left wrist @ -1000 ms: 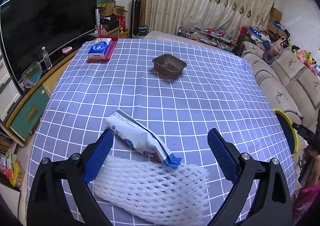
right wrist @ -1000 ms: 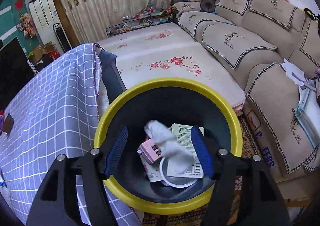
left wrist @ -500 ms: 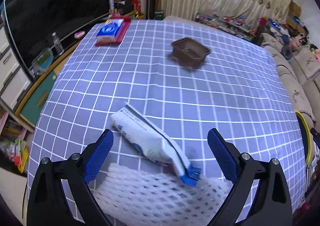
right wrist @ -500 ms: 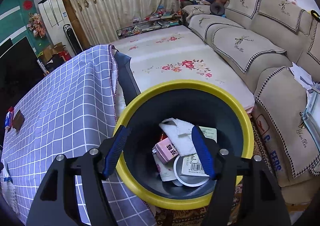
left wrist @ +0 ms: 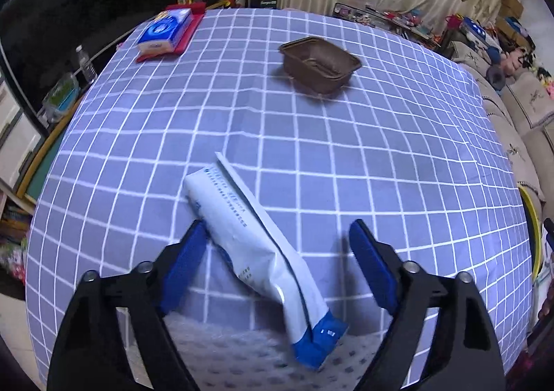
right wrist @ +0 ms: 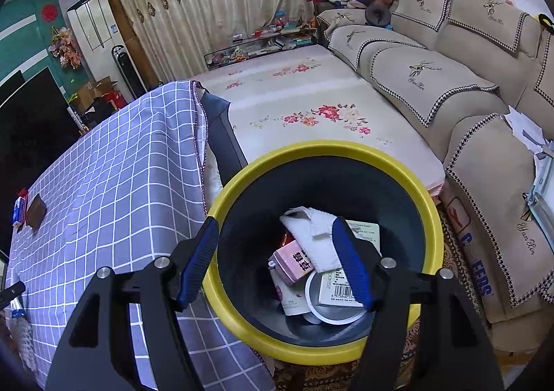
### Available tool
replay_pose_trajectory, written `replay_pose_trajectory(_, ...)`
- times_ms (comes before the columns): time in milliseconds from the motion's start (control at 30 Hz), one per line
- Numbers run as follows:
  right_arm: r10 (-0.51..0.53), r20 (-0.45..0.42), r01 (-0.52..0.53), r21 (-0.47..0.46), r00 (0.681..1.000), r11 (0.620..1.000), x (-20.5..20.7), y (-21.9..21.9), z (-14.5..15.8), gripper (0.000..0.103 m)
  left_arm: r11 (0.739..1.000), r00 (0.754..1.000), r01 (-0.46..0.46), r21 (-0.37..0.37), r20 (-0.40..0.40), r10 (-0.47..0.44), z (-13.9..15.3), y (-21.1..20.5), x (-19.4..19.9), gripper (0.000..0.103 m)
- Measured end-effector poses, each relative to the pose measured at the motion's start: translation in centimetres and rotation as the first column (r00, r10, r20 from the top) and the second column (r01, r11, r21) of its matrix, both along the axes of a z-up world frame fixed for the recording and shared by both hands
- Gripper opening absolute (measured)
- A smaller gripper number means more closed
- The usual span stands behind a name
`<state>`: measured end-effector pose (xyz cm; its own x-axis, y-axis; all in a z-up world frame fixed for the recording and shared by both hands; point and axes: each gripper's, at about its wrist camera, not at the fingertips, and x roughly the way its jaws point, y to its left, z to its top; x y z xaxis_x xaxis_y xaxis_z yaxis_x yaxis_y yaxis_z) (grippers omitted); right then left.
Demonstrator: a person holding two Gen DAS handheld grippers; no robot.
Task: Collect trash
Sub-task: 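Grasp the white-and-blue snack wrapper with the left gripper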
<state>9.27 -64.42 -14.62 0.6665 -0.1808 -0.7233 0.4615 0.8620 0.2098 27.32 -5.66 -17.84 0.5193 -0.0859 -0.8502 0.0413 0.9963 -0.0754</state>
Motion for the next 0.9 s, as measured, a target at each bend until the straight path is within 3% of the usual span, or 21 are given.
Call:
replay_pose_trajectory(133,0.0,0.001,0.0,0.005,1.0,1.0,-0.2,-0.1,0.1,0.065,0.999,0.999,0.045,0.011,0.006,-0.045,0.2,-1.4,0.4,0.058)
replay_pose_trajectory(433,0.0,0.0,0.0,0.02,1.0,1.0,-0.2,-0.3,-0.4,0.065,0.98,0.98,0.194,0.037,0.027,-0.195,0.3,-5.9,-1.2,0.031)
replay_pose_trajectory(900,-0.035,0.029,0.034,0.028,0.999,0.999,-1.7,-1.5,-0.3,0.065,0.902,0.902,0.427,0.06,0.052,-0.43,0.8,-16.0,-3.6,0.029)
